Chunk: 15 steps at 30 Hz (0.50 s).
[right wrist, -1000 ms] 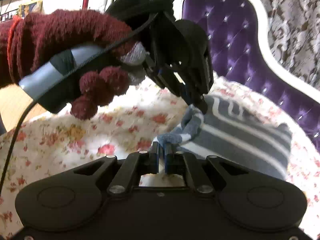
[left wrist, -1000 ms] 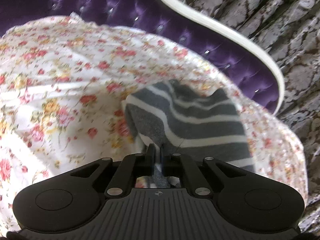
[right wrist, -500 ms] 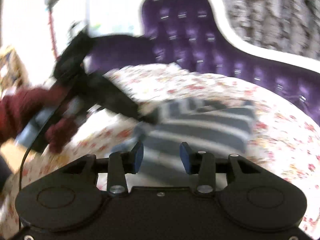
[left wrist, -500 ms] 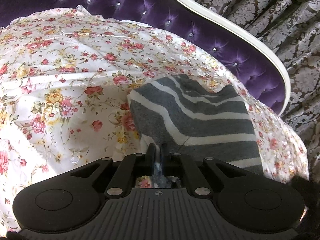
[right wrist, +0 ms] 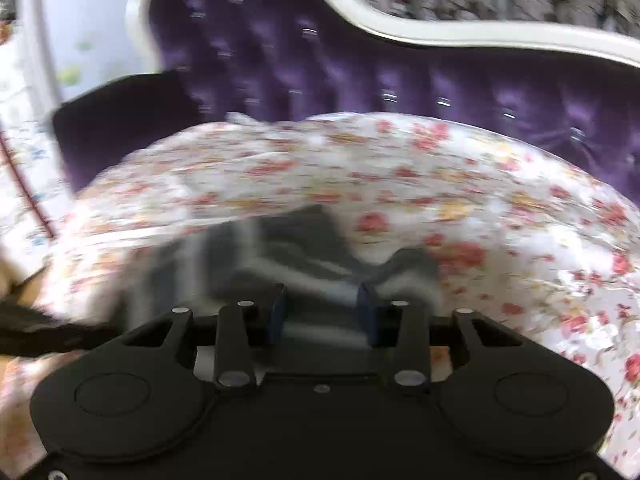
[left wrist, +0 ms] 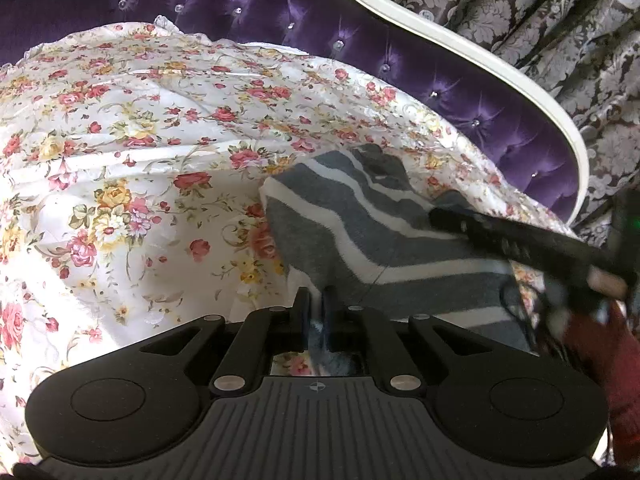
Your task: Fold small clothes
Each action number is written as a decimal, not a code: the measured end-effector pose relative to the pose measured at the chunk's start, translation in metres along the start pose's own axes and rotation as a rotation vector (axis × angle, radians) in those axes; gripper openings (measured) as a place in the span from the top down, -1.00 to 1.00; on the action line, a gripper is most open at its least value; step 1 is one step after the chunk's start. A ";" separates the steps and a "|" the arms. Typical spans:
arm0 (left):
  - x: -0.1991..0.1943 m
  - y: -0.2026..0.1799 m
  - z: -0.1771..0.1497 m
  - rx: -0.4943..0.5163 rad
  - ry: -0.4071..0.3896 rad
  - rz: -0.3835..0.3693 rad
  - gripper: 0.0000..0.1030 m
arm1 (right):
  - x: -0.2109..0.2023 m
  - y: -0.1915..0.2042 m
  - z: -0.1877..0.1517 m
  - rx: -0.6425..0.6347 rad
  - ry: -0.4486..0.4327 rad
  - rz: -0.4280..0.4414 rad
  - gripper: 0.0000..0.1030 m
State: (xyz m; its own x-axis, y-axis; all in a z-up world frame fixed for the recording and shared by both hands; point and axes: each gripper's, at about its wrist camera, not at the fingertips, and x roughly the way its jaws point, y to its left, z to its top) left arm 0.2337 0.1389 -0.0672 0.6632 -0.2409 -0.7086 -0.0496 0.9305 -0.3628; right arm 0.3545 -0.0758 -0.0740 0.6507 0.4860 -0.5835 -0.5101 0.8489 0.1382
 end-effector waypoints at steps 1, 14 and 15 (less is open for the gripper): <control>0.000 0.000 0.000 0.002 0.000 0.000 0.83 | 0.002 -0.007 0.001 0.032 -0.005 -0.014 0.09; -0.026 0.009 -0.001 -0.083 -0.046 -0.146 -0.40 | -0.046 -0.037 -0.009 0.279 -0.094 0.107 -0.49; -0.027 0.008 -0.003 -0.082 -0.041 -0.145 -0.43 | -0.046 -0.041 -0.011 0.302 -0.091 0.119 -0.49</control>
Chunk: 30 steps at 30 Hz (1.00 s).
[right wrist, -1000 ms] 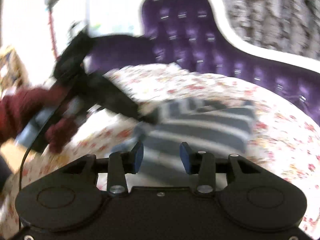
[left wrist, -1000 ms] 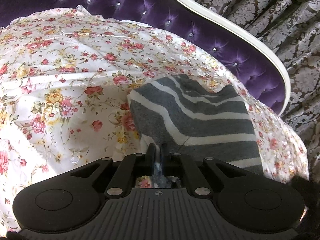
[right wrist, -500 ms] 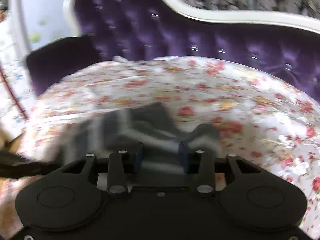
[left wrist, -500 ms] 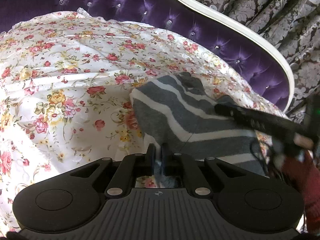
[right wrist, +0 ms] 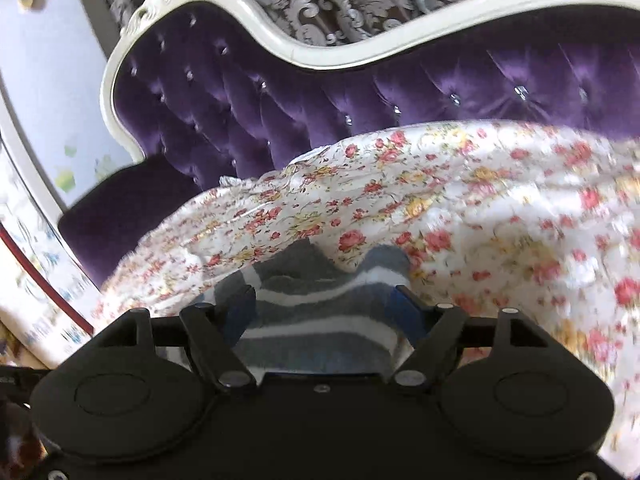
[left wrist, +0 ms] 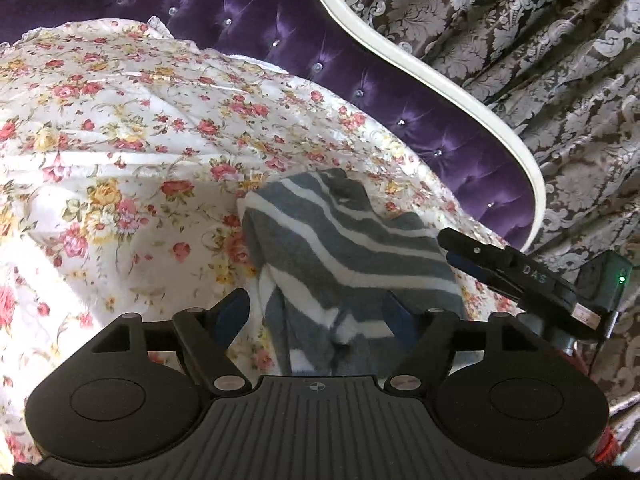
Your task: Fold small clothes
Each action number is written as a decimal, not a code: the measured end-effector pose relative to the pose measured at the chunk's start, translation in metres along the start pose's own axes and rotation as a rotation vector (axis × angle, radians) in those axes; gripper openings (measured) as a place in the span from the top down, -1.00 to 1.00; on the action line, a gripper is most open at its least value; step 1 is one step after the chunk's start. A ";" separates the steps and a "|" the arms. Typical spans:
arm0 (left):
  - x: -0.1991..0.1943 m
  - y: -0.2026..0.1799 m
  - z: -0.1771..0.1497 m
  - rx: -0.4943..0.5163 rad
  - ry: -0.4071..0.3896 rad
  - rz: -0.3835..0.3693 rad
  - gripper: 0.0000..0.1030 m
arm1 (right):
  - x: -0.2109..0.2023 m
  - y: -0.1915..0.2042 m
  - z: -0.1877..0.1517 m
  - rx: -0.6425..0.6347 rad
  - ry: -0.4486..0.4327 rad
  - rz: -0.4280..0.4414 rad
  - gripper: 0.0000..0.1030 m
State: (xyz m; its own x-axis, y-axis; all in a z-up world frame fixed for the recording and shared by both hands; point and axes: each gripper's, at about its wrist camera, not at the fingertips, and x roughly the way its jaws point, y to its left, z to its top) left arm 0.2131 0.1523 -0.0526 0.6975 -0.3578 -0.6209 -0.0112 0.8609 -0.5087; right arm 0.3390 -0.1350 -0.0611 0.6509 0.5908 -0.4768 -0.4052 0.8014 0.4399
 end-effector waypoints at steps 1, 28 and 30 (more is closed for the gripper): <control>0.000 0.000 -0.003 0.001 0.010 -0.001 -0.48 | 0.001 -0.004 -0.001 0.026 0.010 0.013 -0.49; 0.056 0.004 -0.019 -0.178 0.095 -0.218 -0.38 | 0.032 -0.028 -0.017 0.184 0.080 0.211 -0.49; 0.058 0.004 -0.021 -0.184 0.115 -0.214 0.20 | 0.030 -0.026 -0.017 0.166 0.088 0.176 -0.03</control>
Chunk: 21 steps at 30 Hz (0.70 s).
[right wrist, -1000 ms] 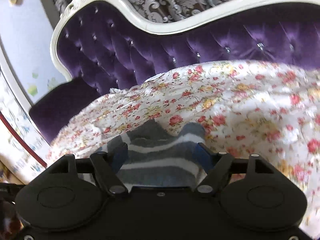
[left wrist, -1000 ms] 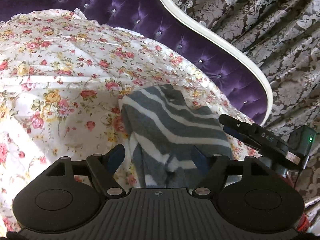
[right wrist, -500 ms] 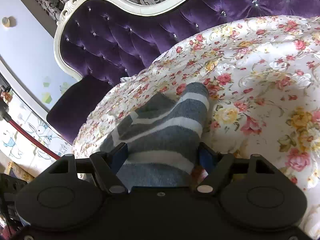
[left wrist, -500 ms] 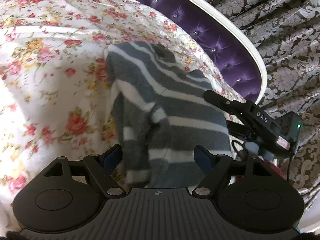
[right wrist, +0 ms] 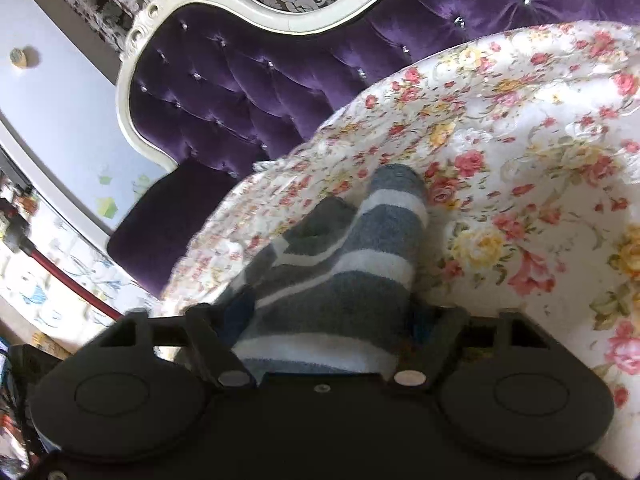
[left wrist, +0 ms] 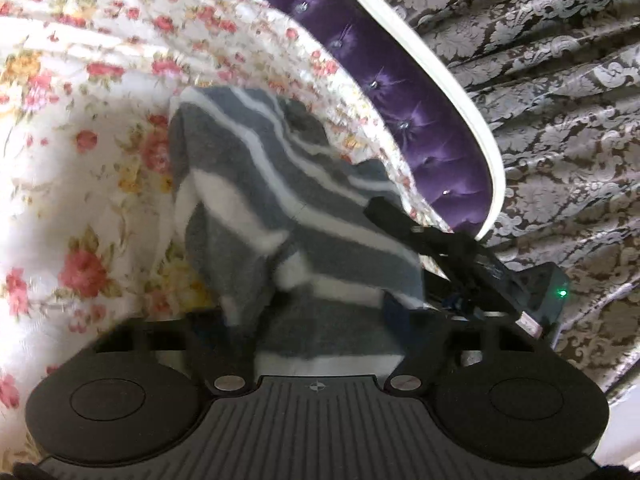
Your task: Fold small clothes
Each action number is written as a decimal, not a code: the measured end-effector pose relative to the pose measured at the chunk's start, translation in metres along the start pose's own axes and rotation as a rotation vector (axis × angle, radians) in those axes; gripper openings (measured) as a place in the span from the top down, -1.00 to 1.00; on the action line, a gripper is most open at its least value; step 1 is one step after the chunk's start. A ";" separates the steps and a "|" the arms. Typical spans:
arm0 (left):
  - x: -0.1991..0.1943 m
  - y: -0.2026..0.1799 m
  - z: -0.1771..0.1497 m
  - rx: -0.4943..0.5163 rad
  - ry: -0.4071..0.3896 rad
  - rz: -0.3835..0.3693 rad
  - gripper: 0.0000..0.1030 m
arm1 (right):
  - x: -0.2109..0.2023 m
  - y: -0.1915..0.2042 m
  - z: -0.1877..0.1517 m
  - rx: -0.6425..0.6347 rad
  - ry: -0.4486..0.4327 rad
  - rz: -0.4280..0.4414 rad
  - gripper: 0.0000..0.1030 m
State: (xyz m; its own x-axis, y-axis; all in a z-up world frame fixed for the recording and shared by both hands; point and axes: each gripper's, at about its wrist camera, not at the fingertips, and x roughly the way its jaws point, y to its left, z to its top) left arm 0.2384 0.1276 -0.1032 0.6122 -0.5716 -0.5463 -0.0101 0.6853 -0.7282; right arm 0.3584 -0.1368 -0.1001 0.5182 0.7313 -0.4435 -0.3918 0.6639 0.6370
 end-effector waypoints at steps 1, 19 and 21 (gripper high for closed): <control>0.000 0.000 -0.001 0.009 0.005 0.000 0.35 | -0.002 0.001 0.000 -0.013 0.006 -0.027 0.06; -0.070 -0.069 -0.115 0.106 0.086 -0.045 0.36 | -0.123 0.036 -0.076 0.014 0.089 -0.121 0.11; -0.076 -0.071 -0.131 0.108 0.094 -0.038 0.36 | -0.136 0.040 -0.090 0.016 0.096 -0.126 0.10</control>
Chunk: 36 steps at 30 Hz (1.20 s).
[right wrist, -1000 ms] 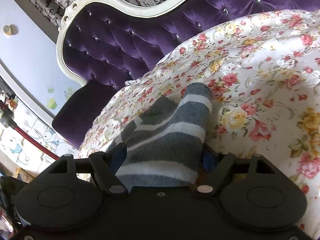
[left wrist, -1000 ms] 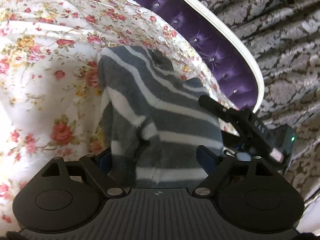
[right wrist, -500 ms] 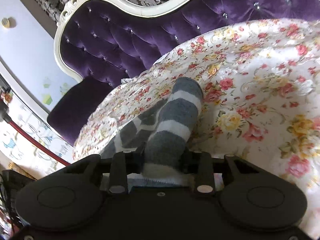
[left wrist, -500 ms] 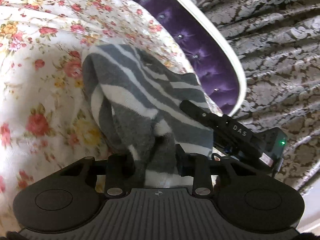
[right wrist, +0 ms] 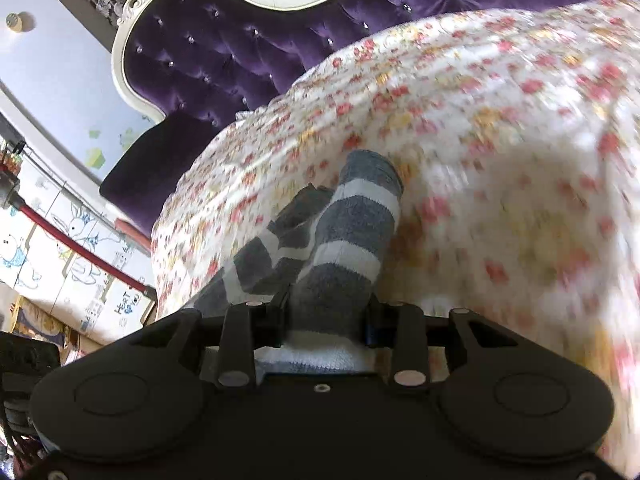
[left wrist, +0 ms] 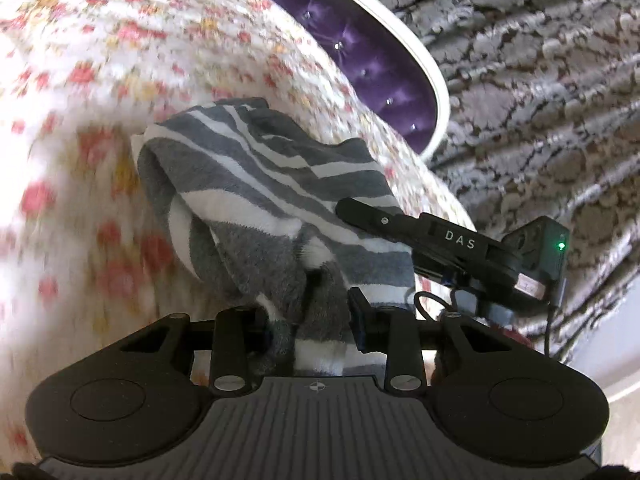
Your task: Fold small clothes
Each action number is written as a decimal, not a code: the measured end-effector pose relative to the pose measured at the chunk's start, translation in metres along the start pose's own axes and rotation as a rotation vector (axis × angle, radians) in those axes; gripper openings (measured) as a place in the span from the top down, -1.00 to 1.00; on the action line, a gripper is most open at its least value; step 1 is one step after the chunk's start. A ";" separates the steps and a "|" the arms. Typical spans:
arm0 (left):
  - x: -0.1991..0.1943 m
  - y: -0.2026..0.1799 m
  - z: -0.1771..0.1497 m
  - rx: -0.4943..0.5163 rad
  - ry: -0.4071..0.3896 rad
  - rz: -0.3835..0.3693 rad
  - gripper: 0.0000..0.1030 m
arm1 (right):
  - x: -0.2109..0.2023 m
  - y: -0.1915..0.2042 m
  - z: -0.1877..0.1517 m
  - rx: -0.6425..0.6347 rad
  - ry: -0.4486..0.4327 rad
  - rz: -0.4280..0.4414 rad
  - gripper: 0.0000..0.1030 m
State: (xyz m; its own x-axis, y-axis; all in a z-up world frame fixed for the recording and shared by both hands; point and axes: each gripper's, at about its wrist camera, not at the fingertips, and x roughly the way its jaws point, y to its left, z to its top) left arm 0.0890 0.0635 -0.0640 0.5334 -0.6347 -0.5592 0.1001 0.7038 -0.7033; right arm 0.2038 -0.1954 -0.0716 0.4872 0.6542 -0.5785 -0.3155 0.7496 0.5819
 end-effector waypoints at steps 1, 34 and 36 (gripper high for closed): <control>-0.002 0.000 -0.008 -0.007 0.001 0.003 0.36 | -0.005 0.001 -0.008 -0.008 0.002 -0.002 0.08; -0.014 -0.046 -0.067 0.354 -0.357 0.403 -0.06 | -0.051 0.062 -0.111 -0.458 -0.260 -0.253 0.36; -0.009 -0.039 -0.067 0.343 -0.346 0.436 -0.06 | -0.042 0.052 -0.116 -0.428 -0.228 -0.279 0.36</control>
State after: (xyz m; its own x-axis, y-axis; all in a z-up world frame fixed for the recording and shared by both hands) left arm 0.0237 0.0199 -0.0611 0.8193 -0.1691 -0.5479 0.0452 0.9716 -0.2321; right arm 0.0718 -0.1723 -0.0832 0.7483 0.4227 -0.5113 -0.4289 0.8962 0.1132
